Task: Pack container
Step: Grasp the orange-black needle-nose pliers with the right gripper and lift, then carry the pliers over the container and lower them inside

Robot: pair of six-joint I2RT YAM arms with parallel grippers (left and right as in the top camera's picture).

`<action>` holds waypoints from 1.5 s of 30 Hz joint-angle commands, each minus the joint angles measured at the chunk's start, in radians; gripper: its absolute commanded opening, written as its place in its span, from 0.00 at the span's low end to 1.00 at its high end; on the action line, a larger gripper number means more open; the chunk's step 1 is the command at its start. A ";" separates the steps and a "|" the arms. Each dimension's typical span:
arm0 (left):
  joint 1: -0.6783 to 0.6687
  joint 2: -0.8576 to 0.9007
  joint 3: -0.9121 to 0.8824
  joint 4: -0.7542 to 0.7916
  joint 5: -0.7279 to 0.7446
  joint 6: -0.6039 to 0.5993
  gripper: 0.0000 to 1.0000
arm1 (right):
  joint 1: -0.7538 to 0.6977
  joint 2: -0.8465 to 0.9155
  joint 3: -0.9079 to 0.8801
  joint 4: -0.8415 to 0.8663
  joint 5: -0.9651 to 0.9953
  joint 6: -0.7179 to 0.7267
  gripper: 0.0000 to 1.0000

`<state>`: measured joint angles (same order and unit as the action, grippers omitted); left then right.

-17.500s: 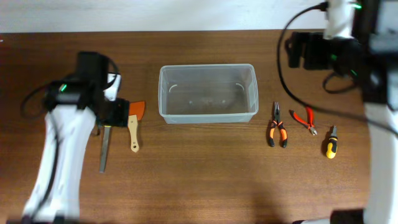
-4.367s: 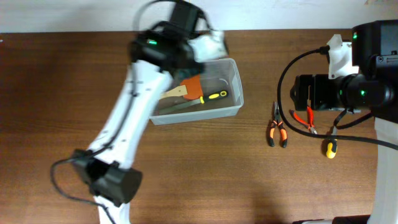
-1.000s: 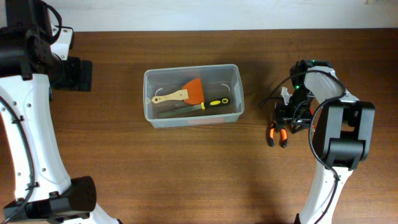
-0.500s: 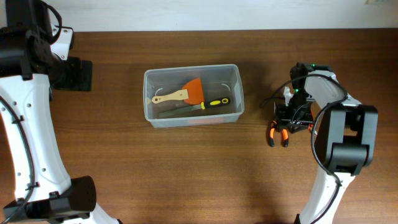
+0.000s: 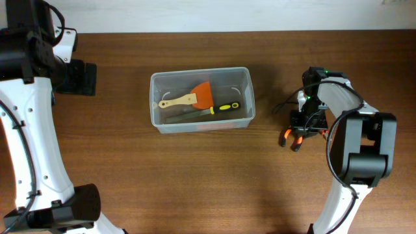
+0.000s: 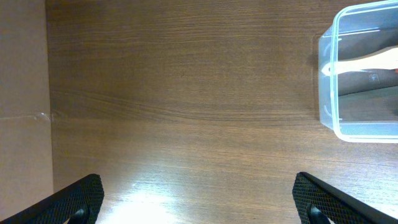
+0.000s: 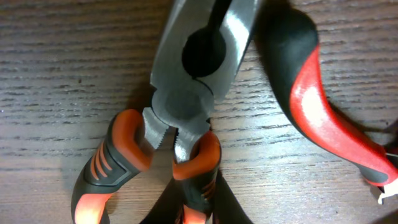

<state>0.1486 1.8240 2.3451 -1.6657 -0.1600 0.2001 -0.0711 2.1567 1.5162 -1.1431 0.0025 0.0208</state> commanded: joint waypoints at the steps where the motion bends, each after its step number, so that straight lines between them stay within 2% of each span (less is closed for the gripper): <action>1: 0.005 -0.001 -0.002 -0.004 0.010 -0.013 0.99 | 0.001 0.105 -0.060 0.036 -0.038 0.002 0.04; 7: 0.005 -0.001 -0.002 -0.004 0.010 -0.013 0.99 | 0.001 0.054 -0.040 0.009 -0.070 -0.008 0.04; 17: 0.005 -0.001 -0.002 -0.004 0.010 -0.013 0.99 | 0.048 -0.277 0.212 -0.175 -0.097 -0.009 0.04; 24: 0.005 -0.001 -0.002 -0.004 0.010 -0.013 0.99 | 0.218 -0.431 0.393 -0.201 -0.105 0.077 0.04; 32: 0.005 -0.001 -0.002 -0.004 0.010 -0.013 0.99 | 0.456 -0.406 0.409 -0.050 -0.092 0.125 0.04; 35: 0.005 -0.001 -0.002 -0.004 0.010 -0.013 0.99 | 0.507 -0.363 0.409 0.020 -0.076 0.002 0.04; 40: 0.005 -0.001 -0.002 -0.004 0.010 -0.013 0.99 | 0.549 -0.273 0.409 0.106 -0.073 -0.454 0.04; 45: 0.005 -0.001 -0.002 -0.004 0.010 -0.013 0.99 | 0.549 -0.208 0.409 0.162 -0.074 -0.658 0.04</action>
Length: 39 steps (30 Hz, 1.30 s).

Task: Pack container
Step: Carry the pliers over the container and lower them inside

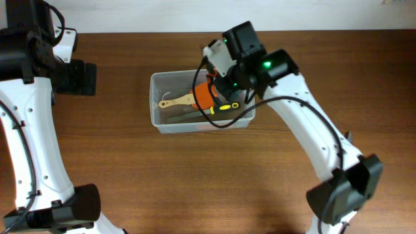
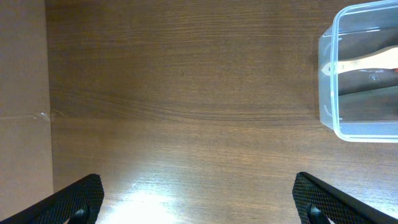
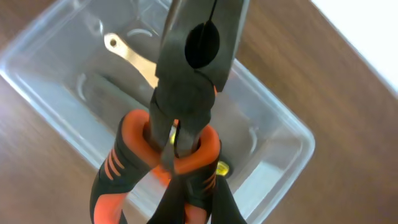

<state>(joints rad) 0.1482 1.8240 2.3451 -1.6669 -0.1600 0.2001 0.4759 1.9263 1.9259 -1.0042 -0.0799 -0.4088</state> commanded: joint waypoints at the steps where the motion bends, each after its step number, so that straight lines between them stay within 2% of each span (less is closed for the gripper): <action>1: 0.005 -0.001 -0.002 -0.003 0.010 -0.013 0.99 | 0.002 0.034 -0.001 0.032 0.008 -0.276 0.04; 7: 0.005 -0.001 -0.002 -0.003 0.010 -0.013 0.99 | 0.002 0.095 -0.002 0.037 -0.062 -0.564 0.04; 11: 0.005 -0.001 -0.002 -0.003 0.010 -0.013 0.99 | 0.002 0.117 -0.002 0.039 -0.172 -0.703 0.04; 14: 0.005 -0.001 -0.002 -0.003 0.010 -0.013 0.99 | 0.002 0.130 -0.002 0.052 -0.220 -0.755 0.04; 23: 0.005 -0.001 -0.002 -0.003 0.010 -0.013 0.99 | 0.002 0.148 -0.002 0.085 -0.329 -0.758 0.04; 28: 0.005 -0.001 -0.002 -0.003 0.010 -0.013 0.99 | 0.002 0.190 -0.003 0.086 -0.319 -0.705 0.04; 34: 0.005 -0.001 -0.002 -0.003 0.010 -0.013 0.99 | 0.003 0.261 -0.003 0.085 -0.128 -0.594 0.04; 39: 0.005 -0.001 -0.002 -0.003 0.010 -0.013 0.99 | 0.003 0.289 -0.003 0.084 0.084 -0.597 0.04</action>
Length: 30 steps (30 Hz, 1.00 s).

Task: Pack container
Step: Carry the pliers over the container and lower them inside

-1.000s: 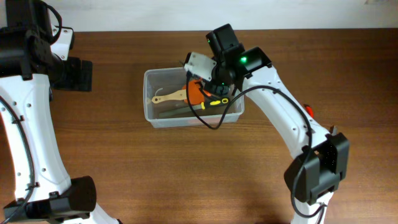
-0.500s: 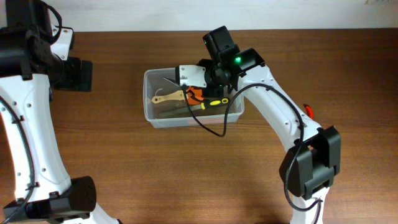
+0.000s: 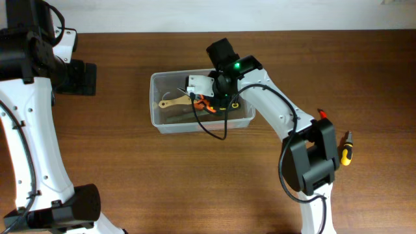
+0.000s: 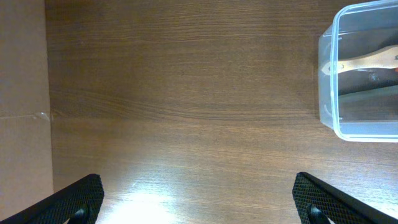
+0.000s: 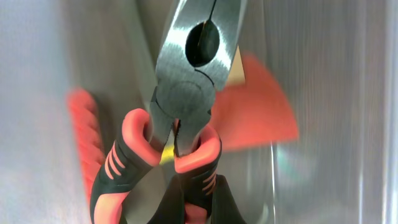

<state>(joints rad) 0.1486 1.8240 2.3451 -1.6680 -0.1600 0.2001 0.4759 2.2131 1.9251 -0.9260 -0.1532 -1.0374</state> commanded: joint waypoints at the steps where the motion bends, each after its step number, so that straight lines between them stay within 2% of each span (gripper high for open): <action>1: 0.005 -0.001 -0.002 -0.002 0.010 -0.013 0.99 | 0.002 0.004 -0.003 0.008 0.181 0.027 0.04; 6: 0.005 -0.001 -0.002 -0.002 0.010 -0.013 0.99 | -0.003 0.004 -0.003 0.008 0.190 -0.046 0.04; 14: 0.005 -0.001 -0.002 -0.002 0.010 -0.013 0.99 | -0.004 0.004 -0.003 0.013 0.198 -0.081 0.04; 21: 0.005 -0.001 -0.002 -0.002 0.010 -0.013 0.99 | -0.009 0.004 -0.002 0.127 0.319 -0.127 0.04; 30: 0.005 -0.001 -0.002 -0.002 0.010 -0.013 0.99 | -0.038 0.005 -0.003 0.089 0.281 -0.103 0.04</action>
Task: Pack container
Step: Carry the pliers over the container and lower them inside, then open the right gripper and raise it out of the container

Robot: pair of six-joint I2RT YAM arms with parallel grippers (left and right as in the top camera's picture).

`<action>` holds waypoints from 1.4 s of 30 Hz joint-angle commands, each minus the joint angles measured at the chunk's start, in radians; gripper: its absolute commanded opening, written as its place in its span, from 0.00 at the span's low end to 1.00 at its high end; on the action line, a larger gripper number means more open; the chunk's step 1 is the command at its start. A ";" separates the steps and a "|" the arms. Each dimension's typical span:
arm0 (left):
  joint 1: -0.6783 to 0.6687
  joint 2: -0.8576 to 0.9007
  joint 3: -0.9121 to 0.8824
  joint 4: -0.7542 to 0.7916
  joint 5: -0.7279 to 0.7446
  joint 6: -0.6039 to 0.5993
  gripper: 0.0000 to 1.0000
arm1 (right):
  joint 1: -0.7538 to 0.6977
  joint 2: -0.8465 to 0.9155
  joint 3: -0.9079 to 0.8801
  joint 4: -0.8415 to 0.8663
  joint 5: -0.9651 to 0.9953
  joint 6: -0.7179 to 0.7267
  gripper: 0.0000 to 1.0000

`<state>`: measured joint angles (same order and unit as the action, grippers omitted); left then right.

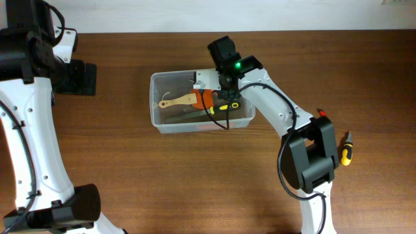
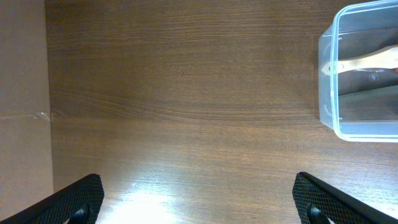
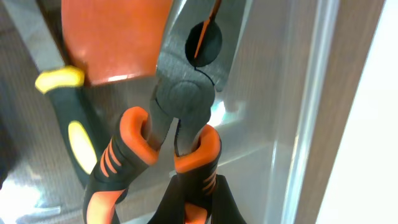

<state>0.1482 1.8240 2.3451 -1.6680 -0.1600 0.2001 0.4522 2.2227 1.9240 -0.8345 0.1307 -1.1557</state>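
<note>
A clear plastic container sits mid-table, holding a wooden-handled orange scraper and a yellow-and-black handled tool. My right gripper is shut on one handle of the orange-and-black pliers, inside the container near its wall. The pliers' steel nose lies beside the scraper's orange blade and the yellow-handled tool. My left gripper hangs open over bare table, left of the container.
A yellow-and-black screwdriver lies on the table at the right, past my right arm's base. A small red tip shows just behind that arm. The table's far edge meets a white wall.
My right gripper, still shut on the pliers, has shifted inside the container from its middle toward the back right wall. The left arm has not moved.
My right gripper was first at the pliers on the table at the right, beside a red-and-black handle. Then it held the pliers over the container. Then the pliers were low inside it, above the scraper, and now near the wall.
</note>
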 commanded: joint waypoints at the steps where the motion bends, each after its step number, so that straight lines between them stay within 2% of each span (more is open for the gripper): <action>1: 0.005 -0.001 -0.002 -0.002 0.010 -0.013 0.99 | -0.012 -0.005 -0.002 -0.013 -0.003 0.024 0.04; 6: 0.005 -0.001 -0.002 -0.002 0.010 -0.013 0.99 | 0.029 -0.005 -0.001 -0.056 -0.003 0.024 0.04; 18: 0.005 -0.001 -0.002 -0.002 0.010 -0.013 0.99 | 0.178 -0.005 -0.002 -0.016 -0.033 0.023 0.04; 28: 0.005 -0.001 -0.002 -0.002 0.010 -0.013 0.99 | 0.222 -0.005 -0.002 -0.019 -0.044 0.039 0.04; 29: 0.005 -0.001 -0.002 -0.002 0.010 -0.013 0.99 | 0.222 -0.005 -0.002 -0.023 -0.039 0.038 0.13; 30: 0.005 -0.001 -0.002 -0.002 0.010 -0.013 0.99 | 0.222 -0.005 -0.002 -0.026 -0.027 0.039 0.34; 31: 0.005 -0.001 -0.002 -0.002 0.010 -0.013 0.99 | 0.222 -0.005 -0.001 -0.026 0.002 0.039 0.94; 32: 0.005 -0.001 -0.002 -0.002 0.010 -0.013 0.99 | 0.222 -0.005 -0.001 -0.025 0.034 0.039 0.99; 35: 0.005 -0.001 -0.002 -0.002 0.010 -0.013 0.99 | 0.222 -0.013 0.005 -0.025 0.145 0.076 0.99; 37: 0.005 -0.001 -0.002 -0.002 0.010 -0.013 0.99 | 0.222 -0.034 0.014 -0.025 0.200 0.161 0.99; 42: 0.005 -0.001 -0.002 -0.002 0.010 -0.013 0.99 | 0.209 -0.153 0.048 -0.047 0.196 0.400 0.99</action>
<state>0.1482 1.8240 2.3451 -1.6680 -0.1600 0.2001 0.6674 2.2005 1.9244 -0.8703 0.2806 -0.9340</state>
